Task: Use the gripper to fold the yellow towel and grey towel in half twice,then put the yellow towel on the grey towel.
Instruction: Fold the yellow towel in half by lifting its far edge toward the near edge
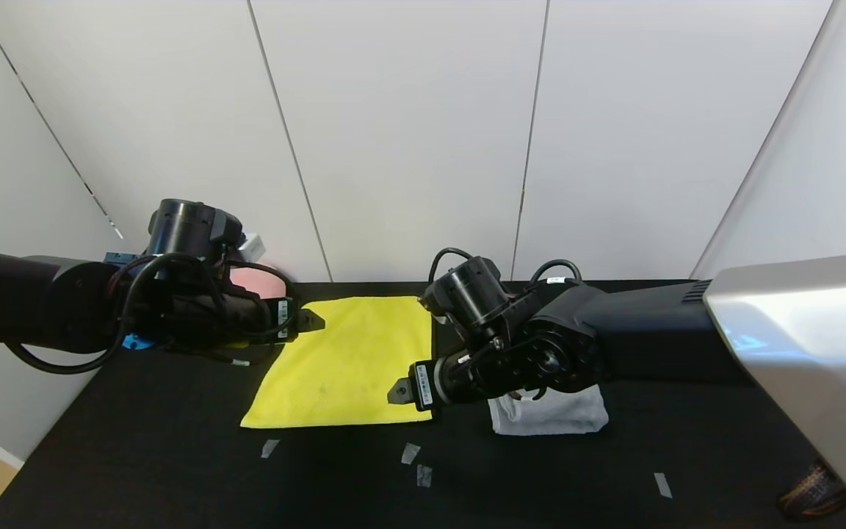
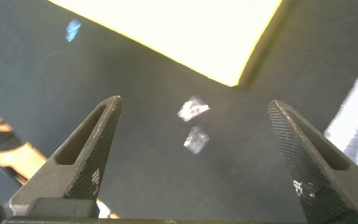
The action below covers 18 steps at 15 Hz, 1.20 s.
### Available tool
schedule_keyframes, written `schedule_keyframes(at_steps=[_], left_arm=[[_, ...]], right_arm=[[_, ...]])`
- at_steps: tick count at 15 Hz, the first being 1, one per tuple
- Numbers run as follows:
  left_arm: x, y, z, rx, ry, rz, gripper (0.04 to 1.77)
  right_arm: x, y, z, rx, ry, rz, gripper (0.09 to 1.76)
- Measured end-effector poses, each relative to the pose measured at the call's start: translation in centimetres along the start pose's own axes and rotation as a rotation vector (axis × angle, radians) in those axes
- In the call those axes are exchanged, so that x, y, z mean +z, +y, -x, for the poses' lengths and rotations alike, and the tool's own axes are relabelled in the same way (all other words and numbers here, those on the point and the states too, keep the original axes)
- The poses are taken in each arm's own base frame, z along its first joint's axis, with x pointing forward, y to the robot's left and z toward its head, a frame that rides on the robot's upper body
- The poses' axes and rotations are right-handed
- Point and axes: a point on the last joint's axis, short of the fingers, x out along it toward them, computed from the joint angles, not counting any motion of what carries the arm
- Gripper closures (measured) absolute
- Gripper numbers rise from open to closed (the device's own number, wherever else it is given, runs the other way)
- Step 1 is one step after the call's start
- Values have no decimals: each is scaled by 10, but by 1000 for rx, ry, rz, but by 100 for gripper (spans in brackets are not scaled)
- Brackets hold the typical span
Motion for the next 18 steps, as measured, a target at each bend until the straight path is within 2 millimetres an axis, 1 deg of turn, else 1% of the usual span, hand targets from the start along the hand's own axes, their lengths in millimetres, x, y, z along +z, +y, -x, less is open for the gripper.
schedule_keyframes(at_steps=[8, 9, 10, 11, 16, 18], left_arm=[[0, 0, 0, 0, 1, 0, 9], [-3, 3, 1, 7, 9, -1, 9], [-11, 23, -2, -2, 45, 13, 9], [-13, 29, -3, 3, 53, 24, 9], [-31, 58, -8, -45, 134, 63, 9], [-36, 66, -11, -61, 155, 63, 9]], right_arm=[[0, 0, 0, 0, 0, 0, 15], [-1, 2, -2, 3, 2, 3, 15], [-2, 2, -9, 3, 7, 6, 15], [-2, 2, -18, 2, 11, 7, 15], [-1, 2, -33, 1, 16, 8, 15], [1, 3, -37, -2, 23, 8, 15]])
